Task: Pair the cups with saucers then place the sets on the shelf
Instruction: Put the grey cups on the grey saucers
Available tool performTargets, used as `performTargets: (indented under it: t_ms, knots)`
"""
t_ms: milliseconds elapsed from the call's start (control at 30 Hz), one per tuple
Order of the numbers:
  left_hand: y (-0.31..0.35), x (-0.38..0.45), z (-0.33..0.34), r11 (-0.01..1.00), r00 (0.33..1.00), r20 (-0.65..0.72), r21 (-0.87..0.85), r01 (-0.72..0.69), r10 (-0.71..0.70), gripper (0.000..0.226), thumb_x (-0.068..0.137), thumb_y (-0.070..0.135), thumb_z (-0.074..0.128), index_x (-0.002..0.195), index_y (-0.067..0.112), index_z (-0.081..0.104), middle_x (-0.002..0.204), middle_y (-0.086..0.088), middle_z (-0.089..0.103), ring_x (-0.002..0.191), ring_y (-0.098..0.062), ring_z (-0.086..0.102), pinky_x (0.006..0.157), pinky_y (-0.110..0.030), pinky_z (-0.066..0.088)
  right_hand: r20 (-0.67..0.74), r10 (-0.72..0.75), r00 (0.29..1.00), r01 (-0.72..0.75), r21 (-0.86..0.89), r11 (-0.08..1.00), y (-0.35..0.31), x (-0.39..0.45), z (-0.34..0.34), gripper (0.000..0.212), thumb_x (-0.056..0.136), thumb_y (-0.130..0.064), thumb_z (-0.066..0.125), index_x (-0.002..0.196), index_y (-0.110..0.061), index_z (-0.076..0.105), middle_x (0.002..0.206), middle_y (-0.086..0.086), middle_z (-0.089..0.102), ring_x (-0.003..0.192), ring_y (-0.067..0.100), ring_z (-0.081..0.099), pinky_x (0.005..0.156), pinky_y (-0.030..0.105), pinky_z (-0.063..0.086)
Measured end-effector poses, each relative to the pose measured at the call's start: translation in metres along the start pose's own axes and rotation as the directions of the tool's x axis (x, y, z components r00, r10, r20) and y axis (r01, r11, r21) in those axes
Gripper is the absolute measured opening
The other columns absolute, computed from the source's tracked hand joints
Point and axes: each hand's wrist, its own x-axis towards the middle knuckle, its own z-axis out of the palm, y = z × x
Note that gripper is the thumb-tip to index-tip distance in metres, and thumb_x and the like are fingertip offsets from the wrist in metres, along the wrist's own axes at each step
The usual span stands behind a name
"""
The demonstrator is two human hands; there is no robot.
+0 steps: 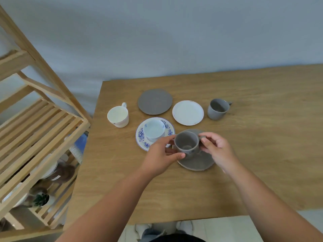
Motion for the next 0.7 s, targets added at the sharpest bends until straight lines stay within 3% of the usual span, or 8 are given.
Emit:
performTargets:
  t_ms: [200, 333, 433, 500, 567, 633, 700]
  knots:
    - [0.013, 0.009, 0.024, 0.999, 0.999, -0.023, 0.019, -0.047, 0.048, 0.061, 0.077, 0.008, 0.082, 0.124, 0.037, 0.055, 0.111, 0.015, 0.064, 0.083, 0.002, 0.070, 0.073, -0.017, 0.056, -0.032, 0.006, 0.999, -0.006, 0.004, 1.000, 0.005, 0.004, -0.019, 0.021, 0.098, -0.008, 0.051, 0.105, -0.020, 0.067, 0.108, 0.003, 0.069, 0.101, 0.012, 0.067, 0.087, 0.025, 0.055]
    - [0.013, 0.013, 0.031, 0.996, 0.999, -0.015, 0.082, -0.038, 0.039, 0.066, 0.075, 0.018, 0.085, 0.129, 0.037, 0.053, 0.123, 0.008, 0.061, 0.093, 0.000, 0.069, 0.078, -0.017, 0.056, -0.018, 0.022, 1.000, -0.022, -0.003, 1.000, 0.011, 0.003, -0.029, 0.021, 0.098, -0.011, 0.051, 0.109, -0.020, 0.067, 0.112, 0.003, 0.070, 0.106, 0.015, 0.066, 0.093, 0.030, 0.054]
    - [0.014, 0.015, 0.032, 0.980, 0.998, -0.009, 0.192, -0.055, 0.057, 0.072, 0.075, 0.036, 0.082, 0.138, 0.032, 0.048, 0.130, 0.011, 0.055, 0.108, 0.001, 0.060, 0.090, -0.020, 0.053, 0.007, -0.017, 1.000, 0.018, -0.148, 0.989, 0.006, 0.003, -0.040, 0.022, 0.098, -0.022, 0.052, 0.113, -0.029, 0.066, 0.114, -0.007, 0.068, 0.107, 0.005, 0.063, 0.094, 0.026, 0.049]
    - [0.024, 0.020, 0.033, 0.969, 0.996, -0.007, 0.233, -0.079, 0.083, 0.075, 0.076, 0.047, 0.074, 0.143, 0.033, 0.043, 0.133, 0.013, 0.050, 0.119, -0.001, 0.051, 0.099, -0.023, 0.043, -0.069, -0.089, 0.994, 0.069, -0.255, 0.964, -0.005, 0.012, -0.053, 0.023, 0.098, -0.024, 0.051, 0.117, -0.030, 0.064, 0.112, -0.015, 0.065, 0.105, 0.000, 0.059, 0.091, 0.022, 0.046]
    - [0.040, 0.033, 0.036, 0.969, 0.995, 0.000, 0.228, -0.098, 0.101, 0.068, 0.082, 0.044, 0.071, 0.143, 0.031, 0.044, 0.136, 0.011, 0.049, 0.125, -0.003, 0.047, 0.104, -0.025, 0.039, -0.229, -0.135, 0.964, 0.070, -0.268, 0.961, -0.017, 0.028, -0.067, 0.026, 0.098, -0.020, 0.050, 0.119, -0.029, 0.061, 0.115, -0.014, 0.063, 0.107, 0.005, 0.058, 0.092, 0.025, 0.044]
    - [0.057, 0.057, 0.041, 0.956, 0.996, 0.010, 0.281, -0.087, 0.088, 0.058, 0.088, 0.039, 0.068, 0.141, 0.029, 0.048, 0.139, 0.009, 0.048, 0.128, -0.007, 0.046, 0.105, -0.027, 0.038, -0.368, -0.118, 0.922, 0.006, -0.293, 0.956, -0.024, 0.053, -0.084, 0.032, 0.098, -0.014, 0.048, 0.125, -0.028, 0.057, 0.126, -0.013, 0.060, 0.111, 0.008, 0.055, 0.092, 0.026, 0.042]
    - [0.071, 0.089, 0.048, 0.947, 0.999, 0.030, 0.318, -0.042, 0.034, 0.053, 0.090, 0.039, 0.066, 0.139, 0.029, 0.051, 0.141, 0.007, 0.049, 0.127, -0.011, 0.047, 0.102, -0.027, 0.038, -0.400, -0.066, 0.914, -0.078, -0.332, 0.940, -0.023, 0.079, -0.098, 0.041, 0.097, -0.011, 0.049, 0.134, -0.028, 0.050, 0.137, -0.011, 0.054, 0.114, 0.008, 0.050, 0.093, 0.026, 0.038]
